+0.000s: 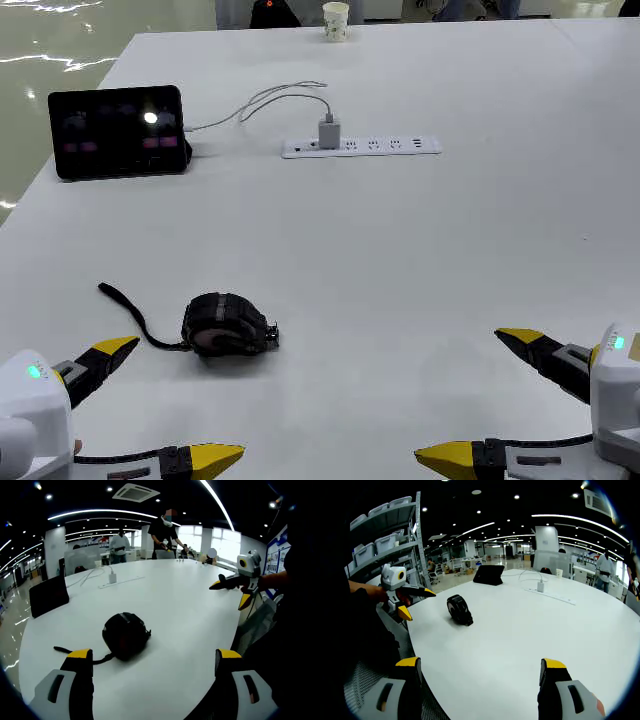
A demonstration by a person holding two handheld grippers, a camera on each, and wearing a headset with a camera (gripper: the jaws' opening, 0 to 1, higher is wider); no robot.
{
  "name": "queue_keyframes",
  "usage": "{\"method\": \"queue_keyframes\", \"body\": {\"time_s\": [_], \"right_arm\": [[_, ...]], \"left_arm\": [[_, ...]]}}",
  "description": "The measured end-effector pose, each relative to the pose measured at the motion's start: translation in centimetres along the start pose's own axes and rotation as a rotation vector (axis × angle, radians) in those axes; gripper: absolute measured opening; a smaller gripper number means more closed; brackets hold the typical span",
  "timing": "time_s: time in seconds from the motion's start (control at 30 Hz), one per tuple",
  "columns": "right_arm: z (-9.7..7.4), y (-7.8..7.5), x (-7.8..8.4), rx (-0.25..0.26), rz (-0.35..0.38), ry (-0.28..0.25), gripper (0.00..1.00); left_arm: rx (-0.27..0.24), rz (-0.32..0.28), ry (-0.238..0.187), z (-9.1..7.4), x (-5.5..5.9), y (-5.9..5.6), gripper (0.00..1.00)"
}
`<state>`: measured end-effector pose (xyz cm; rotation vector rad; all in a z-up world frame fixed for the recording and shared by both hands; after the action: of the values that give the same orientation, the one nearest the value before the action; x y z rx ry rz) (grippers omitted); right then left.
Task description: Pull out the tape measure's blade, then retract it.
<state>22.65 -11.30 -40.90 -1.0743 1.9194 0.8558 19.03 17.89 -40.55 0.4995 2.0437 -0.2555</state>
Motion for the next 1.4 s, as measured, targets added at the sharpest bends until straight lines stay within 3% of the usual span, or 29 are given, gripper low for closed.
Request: {"method": "queue_keyframes", "body": {"time_s": [1.4], "right_arm": [[0.53, -0.6, 0.01, -0.024, -0.024, 0.029, 0.99]], "left_arm": [[0.01, 0.02, 0.008, 0.42, -0.36, 0.63, 0.99]]}}
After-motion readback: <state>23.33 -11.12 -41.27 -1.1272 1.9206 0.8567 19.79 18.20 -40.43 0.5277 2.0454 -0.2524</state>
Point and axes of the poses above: the centre of the closed fingertips' face, and the gripper's own axes: z roughly forward along the fingers, y roughly to its left, x roughly out of its underside, the point moved 5 cm from there along -z, roughly backward along the fingers, and after that the axes turned 8 degrees about -x, right-handed, at the moved point
